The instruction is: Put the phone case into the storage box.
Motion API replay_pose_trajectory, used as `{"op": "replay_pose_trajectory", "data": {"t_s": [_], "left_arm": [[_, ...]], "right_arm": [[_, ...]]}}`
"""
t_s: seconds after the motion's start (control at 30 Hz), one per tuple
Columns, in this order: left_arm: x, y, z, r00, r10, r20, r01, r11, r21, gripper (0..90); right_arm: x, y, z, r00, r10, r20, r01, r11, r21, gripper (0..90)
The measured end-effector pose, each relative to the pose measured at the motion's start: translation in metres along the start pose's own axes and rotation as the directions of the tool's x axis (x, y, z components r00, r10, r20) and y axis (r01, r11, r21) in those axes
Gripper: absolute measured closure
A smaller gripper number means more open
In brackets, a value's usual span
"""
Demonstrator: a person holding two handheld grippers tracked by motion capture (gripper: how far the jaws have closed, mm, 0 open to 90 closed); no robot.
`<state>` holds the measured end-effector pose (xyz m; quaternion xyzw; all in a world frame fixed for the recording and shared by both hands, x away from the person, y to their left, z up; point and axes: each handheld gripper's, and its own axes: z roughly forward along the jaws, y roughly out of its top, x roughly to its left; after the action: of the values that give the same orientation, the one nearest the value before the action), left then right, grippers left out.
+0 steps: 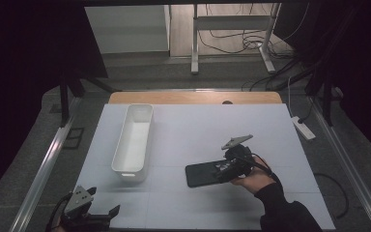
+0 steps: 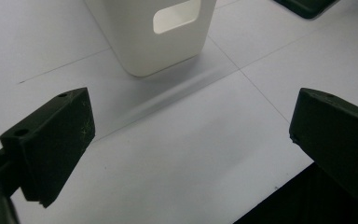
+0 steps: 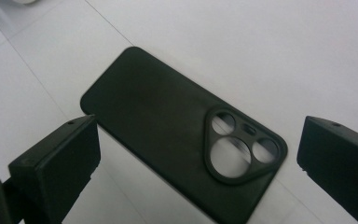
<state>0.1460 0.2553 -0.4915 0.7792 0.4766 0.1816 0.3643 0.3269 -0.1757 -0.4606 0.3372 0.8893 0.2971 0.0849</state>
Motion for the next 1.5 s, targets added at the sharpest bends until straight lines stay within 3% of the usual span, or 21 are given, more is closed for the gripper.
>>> {"op": "replay_pose_trajectory", "data": {"t_s": [0.23, 0.37, 0.47, 0.57, 0.6, 0.87, 1.13, 1.5], "left_arm": [[0.000, 0.000, 0.000, 1.0000, 0.000, 0.000, 0.000, 1.0000, 0.000, 0.8], [0.000, 0.000, 0.000, 1.0000, 0.002, 0.000, -0.002, 1.0000, 0.000, 0.9], [0.000, 0.000, 0.000, 1.0000, 0.002, 0.000, -0.002, 1.0000, 0.000, 0.9], [0.000, 0.000, 0.000, 1.0000, 0.004, 0.001, -0.004, 1.0000, 0.000, 1.0], [0.000, 0.000, 0.000, 1.0000, 0.004, 0.001, -0.004, 1.0000, 0.000, 1.0], [-0.001, 0.000, 0.000, 1.0000, 0.008, 0.001, -0.008, 1.0000, 0.000, 1.2], [-0.001, 0.000, 0.000, 0.9999, 0.011, 0.001, -0.011, 0.9999, 0.001, 1.3], [-0.002, 0.000, 0.001, 0.9998, 0.021, -0.004, -0.021, 0.9998, 0.005, 1.5]], "right_arm": [[0.004, 0.008, 0.007, 0.9996, -0.024, 0.014, 0.024, 0.9997, 0.008, 5.1], [0.005, 0.013, 0.010, 0.9987, -0.049, 0.015, 0.049, 0.9988, 0.006, 17.7], [0.007, 0.015, 0.012, 0.9980, -0.063, 0.007, 0.063, 0.9980, 0.008, 28.5], [0.007, 0.018, 0.015, 0.9974, -0.072, -0.004, 0.072, 0.9972, 0.019, 45.8], [0.007, 0.018, 0.015, 0.9974, -0.072, -0.004, 0.072, 0.9972, 0.019, 45.8], [0.008, 0.021, 0.022, 0.9941, -0.108, -0.010, 0.108, 0.9929, 0.050, 88.5], [0.009, 0.019, 0.024, 0.9922, -0.123, -0.021, 0.124, 0.9903, 0.063, 90.0], [0.008, -0.003, 0.022, 0.9940, -0.105, -0.031, 0.107, 0.9905, 0.086, 90.0]]}}
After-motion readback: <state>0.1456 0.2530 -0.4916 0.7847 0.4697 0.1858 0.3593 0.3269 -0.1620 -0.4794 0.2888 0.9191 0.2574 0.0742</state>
